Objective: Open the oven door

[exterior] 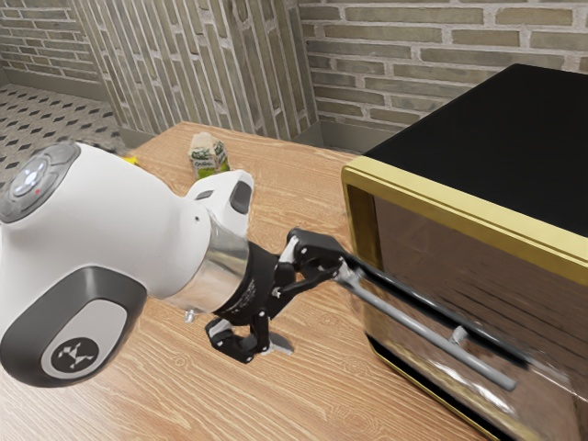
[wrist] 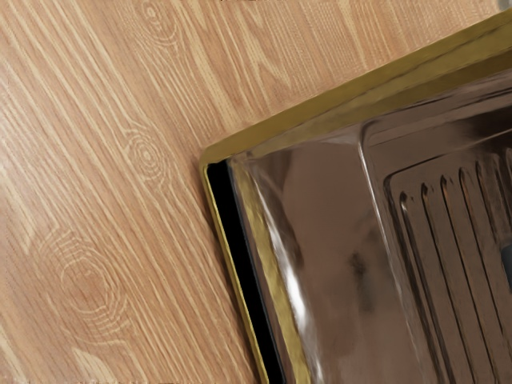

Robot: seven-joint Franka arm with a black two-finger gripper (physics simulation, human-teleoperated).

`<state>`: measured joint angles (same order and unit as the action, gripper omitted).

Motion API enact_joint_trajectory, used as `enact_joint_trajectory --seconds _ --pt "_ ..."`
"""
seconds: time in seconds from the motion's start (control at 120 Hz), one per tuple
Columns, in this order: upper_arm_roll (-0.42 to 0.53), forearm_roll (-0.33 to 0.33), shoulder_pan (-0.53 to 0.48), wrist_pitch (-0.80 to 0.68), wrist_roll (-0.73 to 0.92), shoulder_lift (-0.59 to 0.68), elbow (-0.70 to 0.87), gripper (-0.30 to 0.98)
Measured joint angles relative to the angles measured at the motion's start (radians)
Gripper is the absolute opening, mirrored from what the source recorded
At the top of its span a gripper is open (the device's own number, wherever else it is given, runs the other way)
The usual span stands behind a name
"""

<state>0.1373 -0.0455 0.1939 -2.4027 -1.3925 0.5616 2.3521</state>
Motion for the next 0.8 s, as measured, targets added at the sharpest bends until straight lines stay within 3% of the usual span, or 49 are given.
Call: enact_joint_trajectory --seconds 0.1,0.208,0.242,0.3,0.317,0.358,0.425,0.5,0.633,0.8 --pt "0.204 -0.135 -0.202 -0.01 0.005 0.175 0.101 0.68" --pt "0.568 -0.443 -0.57 0.014 0.044 0.587 0.202 0.67" --pt "0.62 -0.492 -0.637 0.04 0.056 0.677 0.21 0.68" --pt "0.636 -0.52 -0.688 0.091 0.075 0.747 0.211 0.68" --pt "0.611 -0.514 -0.688 0.111 0.08 0.743 0.201 0.68" --pt "0.439 -0.436 -0.641 0.216 0.092 0.625 0.067 0.68" --pt "0.095 -0.277 -0.466 0.472 0.109 0.327 -0.309 0.68" --pt "-0.152 -0.15 -0.316 0.709 0.114 0.098 -0.526 0.68" --pt "-0.219 0.054 -0.243 0.83 0.185 -0.066 -0.487 0.68" --pt "-0.223 0.11 -0.202 0.856 0.287 -0.186 -0.441 0.69"
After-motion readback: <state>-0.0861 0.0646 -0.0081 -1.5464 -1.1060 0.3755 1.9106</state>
